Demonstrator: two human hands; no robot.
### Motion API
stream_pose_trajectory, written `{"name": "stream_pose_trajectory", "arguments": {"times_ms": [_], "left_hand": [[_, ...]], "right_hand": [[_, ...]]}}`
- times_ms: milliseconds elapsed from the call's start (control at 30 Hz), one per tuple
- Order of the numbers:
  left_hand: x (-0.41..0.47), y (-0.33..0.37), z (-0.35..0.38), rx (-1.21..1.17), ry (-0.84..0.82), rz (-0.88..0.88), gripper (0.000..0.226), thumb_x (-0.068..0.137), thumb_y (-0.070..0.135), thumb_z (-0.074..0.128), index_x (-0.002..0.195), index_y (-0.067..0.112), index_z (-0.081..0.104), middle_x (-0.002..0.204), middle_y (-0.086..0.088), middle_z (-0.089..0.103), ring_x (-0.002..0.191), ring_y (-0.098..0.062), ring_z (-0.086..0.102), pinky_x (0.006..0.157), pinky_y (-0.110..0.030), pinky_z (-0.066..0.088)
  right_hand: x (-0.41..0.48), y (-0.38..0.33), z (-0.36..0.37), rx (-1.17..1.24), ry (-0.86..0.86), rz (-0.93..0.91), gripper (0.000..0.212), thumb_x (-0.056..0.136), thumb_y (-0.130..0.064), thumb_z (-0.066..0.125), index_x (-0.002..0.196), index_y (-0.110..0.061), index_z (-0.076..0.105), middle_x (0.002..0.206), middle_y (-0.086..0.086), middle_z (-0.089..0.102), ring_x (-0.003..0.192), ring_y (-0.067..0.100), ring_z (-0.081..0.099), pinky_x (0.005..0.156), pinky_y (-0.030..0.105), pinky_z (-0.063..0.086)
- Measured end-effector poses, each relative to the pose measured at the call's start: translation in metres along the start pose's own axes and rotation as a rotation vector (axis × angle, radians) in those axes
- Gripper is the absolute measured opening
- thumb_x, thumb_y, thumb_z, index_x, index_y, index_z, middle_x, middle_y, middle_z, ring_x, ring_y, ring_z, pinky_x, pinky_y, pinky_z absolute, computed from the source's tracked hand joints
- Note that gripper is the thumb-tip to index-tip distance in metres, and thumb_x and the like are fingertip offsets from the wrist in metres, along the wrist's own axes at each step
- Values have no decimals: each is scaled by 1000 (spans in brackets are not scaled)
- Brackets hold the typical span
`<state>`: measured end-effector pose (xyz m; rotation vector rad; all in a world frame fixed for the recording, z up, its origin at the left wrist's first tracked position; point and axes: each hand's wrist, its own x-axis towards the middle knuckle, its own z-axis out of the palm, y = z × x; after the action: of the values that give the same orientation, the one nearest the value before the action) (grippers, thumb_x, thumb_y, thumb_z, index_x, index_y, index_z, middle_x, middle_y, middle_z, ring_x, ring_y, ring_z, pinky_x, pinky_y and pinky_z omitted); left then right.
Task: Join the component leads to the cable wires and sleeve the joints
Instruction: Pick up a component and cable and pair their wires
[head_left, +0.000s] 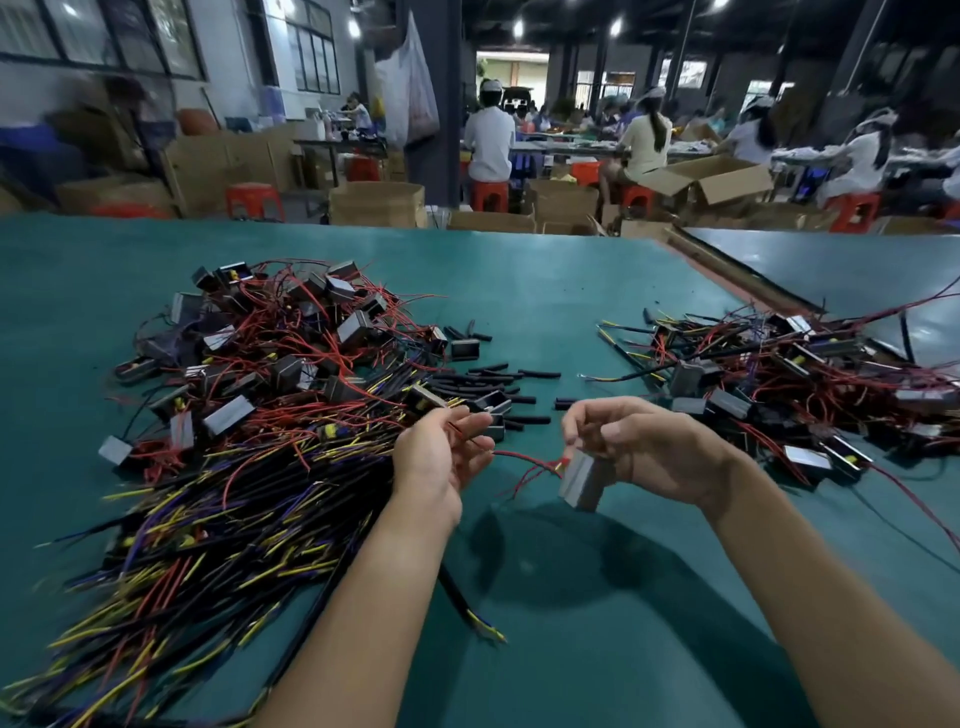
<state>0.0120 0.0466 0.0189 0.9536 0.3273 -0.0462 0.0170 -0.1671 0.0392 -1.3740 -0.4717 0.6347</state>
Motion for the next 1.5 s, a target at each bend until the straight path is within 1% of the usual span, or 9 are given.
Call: {"name": "stream_pose_trajectory", "arguments": {"times_ms": [133, 300, 533, 633, 733, 833, 967, 1300, 1500], "left_hand": [[-5, -4, 8, 166, -17, 166, 25, 102, 12, 42, 86, 10, 61, 55, 0, 67, 38, -10, 54, 39, -17, 45], [-11, -4, 14, 302, -100, 266, 24, 99, 11, 48, 87, 12, 69, 65, -3, 65, 43, -12, 54, 43, -20, 46], [-17, -18, 20, 566, -201, 301, 16, 95, 14, 59, 88, 12, 73, 61, -2, 57, 42, -11, 47, 40, -21, 44], [-20, -18, 21, 558, -235, 268, 15, 94, 17, 60, 89, 12, 74, 58, -2, 56, 44, -10, 48, 42, -22, 47], [-21, -16, 23, 472, -273, 181, 14, 95, 15, 58, 94, 9, 71, 60, -3, 59, 46, -11, 52, 45, -24, 50], [-21, -14, 23, 423, -303, 158, 19, 93, 3, 52, 105, 6, 67, 65, -4, 64, 50, -11, 54, 49, -26, 52], [-20, -13, 23, 406, -298, 204, 24, 90, -4, 46, 106, 3, 62, 67, -5, 69, 49, -13, 58, 50, -28, 54], [-19, -14, 23, 455, -285, 283, 30, 90, -3, 57, 112, 17, 63, 63, -6, 64, 42, -12, 50, 42, -22, 46], [-16, -19, 21, 550, -298, 403, 39, 86, -7, 62, 115, 19, 64, 55, -6, 50, 41, -14, 43, 41, -20, 41]], "right_hand": [[-2, -1, -1, -241, 79, 151, 34, 75, -48, 72, 88, -17, 66, 77, 11, 69, 66, 23, 62, 57, 23, 49], [0, 5, 0, -405, 165, 142, 14, 93, -11, 66, 102, -11, 56, 88, 15, 74, 56, 22, 65, 51, 27, 52], [9, 8, -3, -544, 398, 152, 16, 98, -16, 57, 112, -9, 55, 59, 7, 69, 33, 13, 46, 37, 18, 37], [10, 10, -2, -810, 527, 148, 14, 92, -17, 61, 106, -19, 56, 67, -2, 71, 51, 12, 59, 50, 23, 47], [13, 6, 1, -864, 714, -109, 4, 85, -19, 67, 87, -22, 65, 76, -8, 67, 71, 14, 62, 71, 31, 51], [12, 2, 7, -690, 586, -208, 15, 83, -24, 72, 72, -15, 67, 63, -2, 61, 57, 12, 51, 59, 30, 43], [5, 1, 12, -700, 343, -99, 35, 79, -42, 73, 70, -9, 67, 58, 5, 55, 53, 15, 42, 51, 28, 32], [-2, 0, 18, -504, 122, 29, 14, 91, -8, 67, 77, -7, 70, 72, 14, 67, 61, 17, 65, 52, 23, 53], [4, 2, 22, -646, 155, -47, 17, 84, -12, 75, 69, -16, 69, 52, -12, 56, 48, 2, 47, 50, 14, 42]]}}
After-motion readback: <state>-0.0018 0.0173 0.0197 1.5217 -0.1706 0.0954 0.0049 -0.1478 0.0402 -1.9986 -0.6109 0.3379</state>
